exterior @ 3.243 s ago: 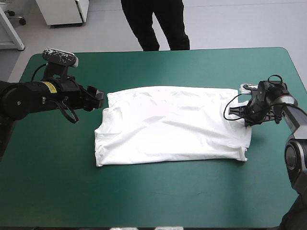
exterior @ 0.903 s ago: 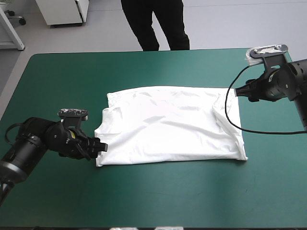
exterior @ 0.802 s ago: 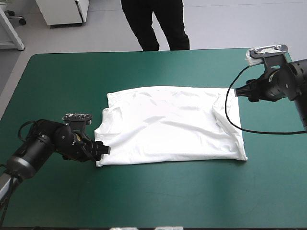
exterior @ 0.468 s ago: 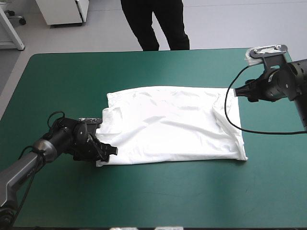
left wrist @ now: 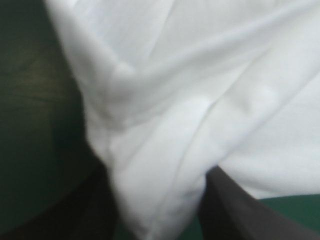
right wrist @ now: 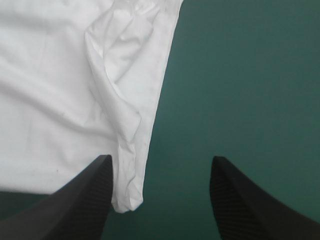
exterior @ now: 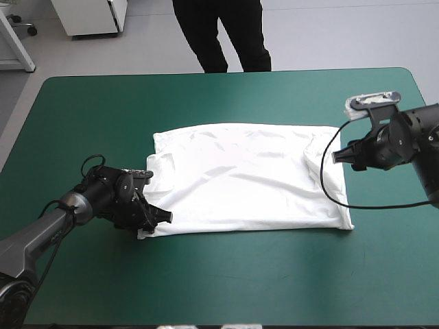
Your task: Fold the cloth
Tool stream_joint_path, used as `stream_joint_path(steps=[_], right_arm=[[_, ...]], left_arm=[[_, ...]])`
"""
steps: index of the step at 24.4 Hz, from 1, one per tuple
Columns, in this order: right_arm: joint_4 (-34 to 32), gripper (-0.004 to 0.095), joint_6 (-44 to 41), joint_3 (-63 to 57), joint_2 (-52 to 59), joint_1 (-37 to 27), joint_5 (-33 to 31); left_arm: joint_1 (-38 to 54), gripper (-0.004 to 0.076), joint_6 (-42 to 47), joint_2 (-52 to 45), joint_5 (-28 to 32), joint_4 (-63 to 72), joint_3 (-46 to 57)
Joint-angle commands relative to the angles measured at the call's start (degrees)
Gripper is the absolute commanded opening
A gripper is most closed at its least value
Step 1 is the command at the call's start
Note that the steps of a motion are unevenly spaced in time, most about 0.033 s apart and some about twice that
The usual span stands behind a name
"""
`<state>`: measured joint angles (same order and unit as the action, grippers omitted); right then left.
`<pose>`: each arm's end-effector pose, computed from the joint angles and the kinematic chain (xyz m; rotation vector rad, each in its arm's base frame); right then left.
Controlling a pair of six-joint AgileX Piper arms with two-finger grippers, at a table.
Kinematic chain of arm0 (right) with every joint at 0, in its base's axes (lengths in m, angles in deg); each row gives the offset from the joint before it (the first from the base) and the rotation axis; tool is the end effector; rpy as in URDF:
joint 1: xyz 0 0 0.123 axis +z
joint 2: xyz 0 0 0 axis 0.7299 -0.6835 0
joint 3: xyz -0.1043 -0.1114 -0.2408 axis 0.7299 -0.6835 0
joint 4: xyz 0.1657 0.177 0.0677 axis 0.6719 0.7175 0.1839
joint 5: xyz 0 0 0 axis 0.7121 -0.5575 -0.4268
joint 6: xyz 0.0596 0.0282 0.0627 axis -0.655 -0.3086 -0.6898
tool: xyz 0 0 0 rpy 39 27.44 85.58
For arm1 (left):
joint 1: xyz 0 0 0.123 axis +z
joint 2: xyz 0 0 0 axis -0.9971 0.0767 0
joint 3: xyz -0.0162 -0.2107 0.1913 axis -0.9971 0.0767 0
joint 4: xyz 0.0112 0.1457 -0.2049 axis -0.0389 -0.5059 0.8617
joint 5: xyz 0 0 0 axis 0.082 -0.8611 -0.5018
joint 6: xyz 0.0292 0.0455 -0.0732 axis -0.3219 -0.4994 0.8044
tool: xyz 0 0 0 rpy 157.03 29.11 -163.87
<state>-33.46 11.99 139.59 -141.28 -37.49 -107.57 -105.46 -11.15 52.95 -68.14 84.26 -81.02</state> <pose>0.2555 0.0307 0.3882 -0.1786 2.6113 -0.1108 0.2451 -0.0921 0.2046 0.1805 3.0270 -0.1081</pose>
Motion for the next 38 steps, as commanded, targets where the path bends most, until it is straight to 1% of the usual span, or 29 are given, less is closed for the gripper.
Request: stream_joint_path(steps=[1,4,6,7,11,14,15,17,19,20,24,27,28,29,30,31,33,35,38], right_arm=[[-0.8,0.0554,0.5,-5.2,3.6,-0.1,3.5],[-0.8,0.0554,0.6,-11.4,4.5,0.4,4.7],[-0.4,0.0554,0.6,-14.8,4.6,1.4,5.3],[-0.3,0.0554,0.6,-15.9,4.6,1.7,5.6],[0.4,0.0554,0.3,-20.4,4.6,3.9,9.8],[0.4,0.0555,-1.2,-23.4,4.1,3.9,12.6],[0.1,0.0555,-1.8,-24.5,3.9,3.8,13.2],[-3.0,0.0556,-4.5,-27.3,2.6,3.8,15.1],[-3.4,0.0564,-5.1,-29.0,0.8,3.8,17.9],[-3.4,0.0564,-5.7,-29.7,-0.9,3.8,19.6],[-2.5,0.0564,-5.8,-29.8,-7.9,3.8,23.0],[-2.0,0.0562,-5.8,-29.8,-13.6,3.8,23.6],[-1.1,0.0540,-5.8,-29.8,-14.9,3.8,23.2],[0.2,0.0486,-5.1,-29.8,-15.8,3.8,22.7],[1.3,0.0401,-4.0,-29.8,-16.5,3.8,22.7],[2.2,0.0284,-3.1,-29.8,-16.8,3.8,22.7],[2.7,0.0131,-3.0,-29.8,-17.1,3.8,22.7],[2.9,0.0002,-3.0,-29.8,-17.3,3.8,22.7],[3.2,-0.0018,-3.0,-29.8,-17.3,3.8,22.8]], left_arm=[[-2.1,0.0192,-0.4,1.3,5.9,2.8,-0.3],[-3.2,0.0075,-0.6,2.6,6.9,3.0,-0.3],[-3.6,0.0013,-0.6,3.5,7.0,3.0,-0.3],[-3.6,-0.0006,-0.6,4.0,7.1,3.0,-0.3],[-3.6,-0.0009,-0.6,4.9,7.1,3.0,-0.3],[-3.6,-0.0009,-0.6,4.9,7.2,3.0,-0.3],[-3.6,-0.0009,-0.6,4.9,7.1,3.0,-0.3],[-3.6,-0.0009,-0.7,4.9,6.8,3.0,-0.3],[-3.6,-0.0009,-0.7,4.9,6.4,3.0,-0.3],[-3.6,-0.0009,-0.7,4.9,6.4,3.0,-0.3],[-3.6,-0.0009,-0.7,4.9,6.0,3.0,-0.3],[-3.6,-0.0009,-0.7,4.9,5.6,3.0,-0.3],[-3.6,-0.0009,-0.7,4.9,5.4,3.0,-0.3],[-3.6,-0.0009,-0.7,4.9,5.0,3.0,-0.3],[-3.6,-0.0009,-0.7,4.9,5.0,3.0,-0.3],[-3.6,-0.0009,-0.7,4.9,5.1,3.0,-0.3],[-3.6,-0.0009,-0.6,4.9,5.3,2.9,-0.4],[-3.6,-0.0009,-1.0,4.9,5.3,2.9,-0.4],[-3.6,-0.0009,-1.0,4.5,5.9,2.6,-0.4]])
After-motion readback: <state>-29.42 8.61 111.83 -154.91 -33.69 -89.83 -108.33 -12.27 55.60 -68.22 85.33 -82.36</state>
